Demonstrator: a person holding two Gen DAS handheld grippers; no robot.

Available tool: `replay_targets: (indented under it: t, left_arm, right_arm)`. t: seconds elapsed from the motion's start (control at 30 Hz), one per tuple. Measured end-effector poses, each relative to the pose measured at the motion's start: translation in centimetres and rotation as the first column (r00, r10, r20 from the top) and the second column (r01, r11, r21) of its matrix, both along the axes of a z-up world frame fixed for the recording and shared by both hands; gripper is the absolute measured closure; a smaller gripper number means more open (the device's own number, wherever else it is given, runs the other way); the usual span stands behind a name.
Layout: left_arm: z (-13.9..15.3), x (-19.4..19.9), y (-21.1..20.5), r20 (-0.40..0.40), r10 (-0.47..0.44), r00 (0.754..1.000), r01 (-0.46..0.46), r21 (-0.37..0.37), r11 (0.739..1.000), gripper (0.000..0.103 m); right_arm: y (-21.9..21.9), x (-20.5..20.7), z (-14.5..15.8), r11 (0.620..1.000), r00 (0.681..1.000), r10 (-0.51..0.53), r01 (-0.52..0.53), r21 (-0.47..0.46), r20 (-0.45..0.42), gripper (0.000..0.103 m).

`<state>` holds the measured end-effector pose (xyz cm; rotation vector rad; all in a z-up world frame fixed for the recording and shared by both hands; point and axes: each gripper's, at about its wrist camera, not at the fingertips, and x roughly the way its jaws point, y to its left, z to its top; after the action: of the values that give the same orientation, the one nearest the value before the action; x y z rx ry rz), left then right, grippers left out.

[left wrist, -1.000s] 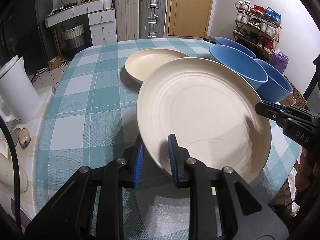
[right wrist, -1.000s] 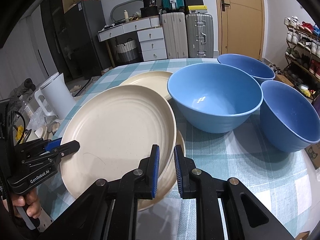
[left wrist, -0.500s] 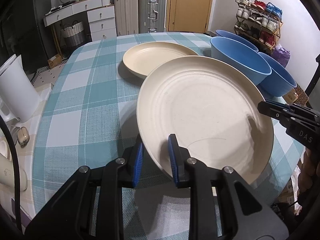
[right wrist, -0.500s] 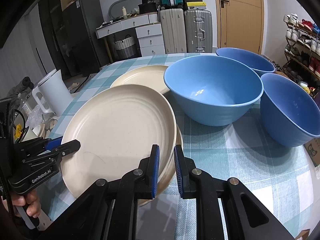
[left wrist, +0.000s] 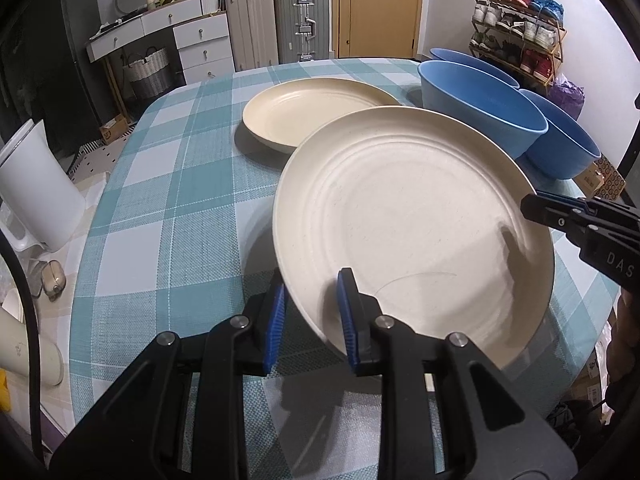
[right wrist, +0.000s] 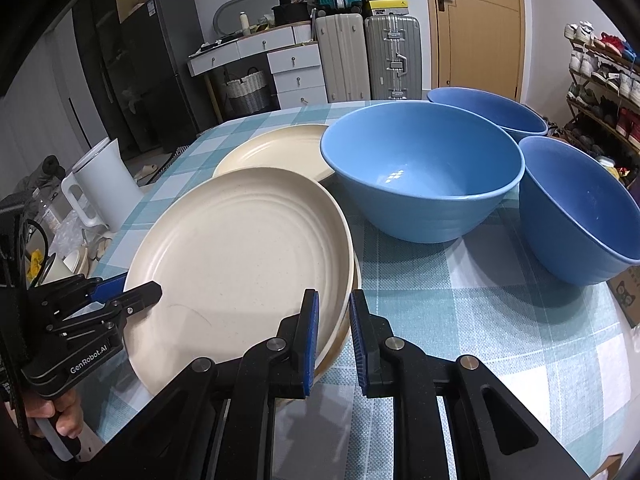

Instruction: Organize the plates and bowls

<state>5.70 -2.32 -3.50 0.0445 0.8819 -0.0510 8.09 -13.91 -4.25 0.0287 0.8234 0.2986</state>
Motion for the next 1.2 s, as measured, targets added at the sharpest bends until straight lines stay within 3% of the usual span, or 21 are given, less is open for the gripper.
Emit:
replay_targets:
  t: [1.2]
  left_arm:
    - [-1.4,0.1,-0.9,-0.015,-0.004,1.0,0.006,0.088,0.996,0.079]
  right_arm:
    - [-0.2,0.6,-1.0,1.0,1.0,-0.011,0.011,-0.002,-0.016,0.086]
